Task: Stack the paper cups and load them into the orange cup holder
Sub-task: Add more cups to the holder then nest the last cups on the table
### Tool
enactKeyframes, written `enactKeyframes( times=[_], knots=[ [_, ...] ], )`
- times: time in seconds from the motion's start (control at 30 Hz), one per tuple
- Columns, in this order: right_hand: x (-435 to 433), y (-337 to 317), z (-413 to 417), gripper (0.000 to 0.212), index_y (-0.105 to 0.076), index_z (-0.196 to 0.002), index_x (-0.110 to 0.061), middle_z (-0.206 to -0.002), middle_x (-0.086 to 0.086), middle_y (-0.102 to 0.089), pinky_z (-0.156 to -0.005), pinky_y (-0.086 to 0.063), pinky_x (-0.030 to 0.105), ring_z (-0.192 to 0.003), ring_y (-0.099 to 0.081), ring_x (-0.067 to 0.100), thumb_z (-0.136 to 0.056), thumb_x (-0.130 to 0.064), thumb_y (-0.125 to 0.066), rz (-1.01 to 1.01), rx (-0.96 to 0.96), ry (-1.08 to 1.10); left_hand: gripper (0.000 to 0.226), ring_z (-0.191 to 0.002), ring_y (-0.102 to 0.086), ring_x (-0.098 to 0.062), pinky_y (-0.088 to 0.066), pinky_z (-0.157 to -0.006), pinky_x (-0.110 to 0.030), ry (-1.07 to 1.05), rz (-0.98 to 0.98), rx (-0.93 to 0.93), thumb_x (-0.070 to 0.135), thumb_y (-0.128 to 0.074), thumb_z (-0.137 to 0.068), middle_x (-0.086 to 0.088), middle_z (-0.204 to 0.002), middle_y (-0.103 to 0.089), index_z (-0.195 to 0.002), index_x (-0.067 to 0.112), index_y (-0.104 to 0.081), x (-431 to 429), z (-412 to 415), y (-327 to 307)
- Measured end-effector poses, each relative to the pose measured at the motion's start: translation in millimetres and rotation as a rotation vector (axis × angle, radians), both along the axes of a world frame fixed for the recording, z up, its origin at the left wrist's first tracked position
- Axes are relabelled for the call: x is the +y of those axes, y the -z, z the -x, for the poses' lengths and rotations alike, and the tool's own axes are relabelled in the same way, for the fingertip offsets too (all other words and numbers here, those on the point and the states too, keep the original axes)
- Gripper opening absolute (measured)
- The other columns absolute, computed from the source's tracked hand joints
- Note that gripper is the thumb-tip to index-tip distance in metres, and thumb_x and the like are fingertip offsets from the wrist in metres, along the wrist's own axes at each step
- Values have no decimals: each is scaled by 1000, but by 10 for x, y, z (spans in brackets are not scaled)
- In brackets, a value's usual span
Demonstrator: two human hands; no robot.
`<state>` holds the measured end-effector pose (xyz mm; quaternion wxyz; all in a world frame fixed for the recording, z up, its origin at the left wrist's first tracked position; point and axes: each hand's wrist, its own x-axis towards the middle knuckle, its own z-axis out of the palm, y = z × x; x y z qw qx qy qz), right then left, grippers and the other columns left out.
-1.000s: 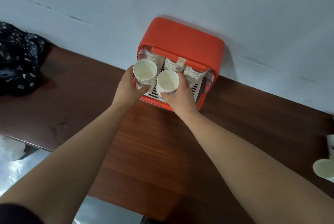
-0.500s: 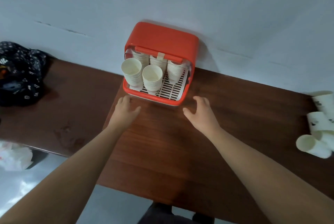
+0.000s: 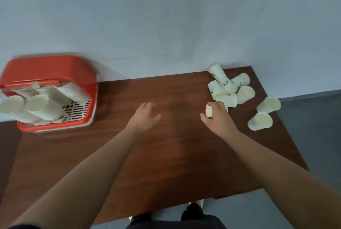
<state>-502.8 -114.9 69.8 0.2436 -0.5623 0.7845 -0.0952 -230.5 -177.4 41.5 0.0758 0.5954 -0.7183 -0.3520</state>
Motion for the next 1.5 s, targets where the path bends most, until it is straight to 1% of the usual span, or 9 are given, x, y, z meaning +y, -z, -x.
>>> enactKeyframes(
  times=[0.3,0.47,0.63,0.83,0.97,1.1,1.27,1.4,1.5],
  knots=[
    [276,18,2007,56,-49,-138,-10,-139,10,-45,-103,-43,36,-124,-51,25,-90,-34,-67,108,55,139,54,-118,-50,-16,-43,-92,-29,156,-21,-10,35,-71,-88,0,-135,-45,-134,16,-50,-160,2321,212],
    [393,359,2431,67,-49,-136,-9,-131,12,-49,-99,-43,37,-119,-50,27,-84,-46,-72,96,114,223,81,-139,-37,-28,-39,-111,-44,166,-77,-137,34,-78,-82,-7,-153,-33,-149,12,-37,-321,2802,567],
    [437,713,2554,86,-39,-144,-10,-135,13,-47,-102,-43,41,-122,-49,30,-80,-58,-72,-4,138,243,92,-145,-32,-28,-35,-116,-50,195,-103,-211,35,-79,-81,-5,-160,-28,-155,12,-29,-372,2972,867],
    [369,902,2580,79,-36,-146,-10,-139,12,-47,-101,-48,43,-122,-51,31,-85,-45,-72,-27,150,186,77,-140,-38,-28,-39,-112,-47,245,-30,-236,28,-74,-87,-6,-154,-35,-151,13,-35,-308,2963,1010],
    [387,903,2521,74,-39,-143,-11,-134,10,-48,-96,-47,40,-120,-50,29,-85,-42,-73,-26,135,163,73,-132,-41,-27,-41,-107,-47,192,-74,-170,36,-75,-83,-4,-141,-42,-146,19,-42,-220,2820,986],
    [365,761,2300,75,-38,-144,-14,-137,5,-45,-97,-46,37,-122,-47,24,-85,-45,-72,-39,75,96,69,-119,-47,-24,-43,-100,-38,39,-122,-54,40,-76,-83,-1,-131,-41,-142,25,-45,-104,2533,855],
    [128,462,1766,72,-40,-141,-12,-133,6,-47,-94,-48,38,-121,-49,26,-84,-43,-71,8,33,-38,64,-101,-48,-19,-44,-90,-29,-193,-172,45,28,-75,-86,-1,-125,-32,-141,24,-43,30,1964,495],
    [-166,192,1119,72,-41,-141,-11,-133,6,-49,-94,-49,39,-121,-51,26,-85,-44,-70,71,-6,-172,56,-104,-46,-20,-37,-60,-9,-381,-145,99,16,-66,-91,-7,-128,-32,-140,17,-40,168,1233,162],
    [-376,12,479,72,-42,-141,-13,-136,5,-48,-96,-49,40,-123,-50,27,-83,-44,-72,119,-44,-280,62,-107,-44,-20,-41,-70,-11,-493,-65,114,16,-67,-89,-6,-129,-32,-143,16,-36,326,547,-77]
  ],
)
